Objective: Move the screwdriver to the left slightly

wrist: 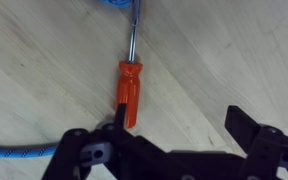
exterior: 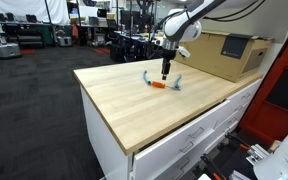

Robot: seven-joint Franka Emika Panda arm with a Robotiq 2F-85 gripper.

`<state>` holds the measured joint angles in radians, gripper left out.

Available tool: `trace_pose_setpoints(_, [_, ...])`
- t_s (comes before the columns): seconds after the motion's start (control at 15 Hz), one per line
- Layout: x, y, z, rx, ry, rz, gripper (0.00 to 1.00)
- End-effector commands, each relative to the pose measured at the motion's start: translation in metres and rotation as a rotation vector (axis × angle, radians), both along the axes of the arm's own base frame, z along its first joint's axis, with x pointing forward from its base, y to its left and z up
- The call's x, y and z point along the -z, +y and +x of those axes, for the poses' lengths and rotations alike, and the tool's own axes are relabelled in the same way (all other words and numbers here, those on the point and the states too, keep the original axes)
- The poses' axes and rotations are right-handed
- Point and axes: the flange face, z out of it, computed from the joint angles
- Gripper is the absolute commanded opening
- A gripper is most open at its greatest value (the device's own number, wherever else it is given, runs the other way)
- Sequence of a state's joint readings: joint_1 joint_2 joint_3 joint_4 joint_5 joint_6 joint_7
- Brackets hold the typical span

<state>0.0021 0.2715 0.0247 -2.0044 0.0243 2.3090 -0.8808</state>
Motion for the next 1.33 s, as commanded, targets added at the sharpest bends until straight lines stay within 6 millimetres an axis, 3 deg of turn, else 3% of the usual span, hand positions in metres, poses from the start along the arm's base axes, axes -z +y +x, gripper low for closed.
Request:
trace_pose_setpoints(0.0, [0.024,-0.006,0.023,0.002,0.035,0.008,1.0])
trace_pose_setpoints(0.4, [0.056,-0.016,0.045,0.031,0.065,0.0,1.0])
trace_pose_setpoints(0.8, [0.082,-0.019,0.054,0.047,0.114,-0.008,1.0])
trace_pose_setpoints(0.87, [0.084,-0.019,0.054,0.053,0.119,-0.01,0.96])
trace_pose_setpoints(0.93, [0.086,-0.02,0.055,0.058,0.121,-0.011,0.74])
trace_pose_setpoints(1.07, [0.09,-0.021,0.057,0.069,0.121,-0.012,0.69])
trace_pose_setpoints(1.27, [0.088,-0.022,0.06,0.079,0.116,-0.017,0.47])
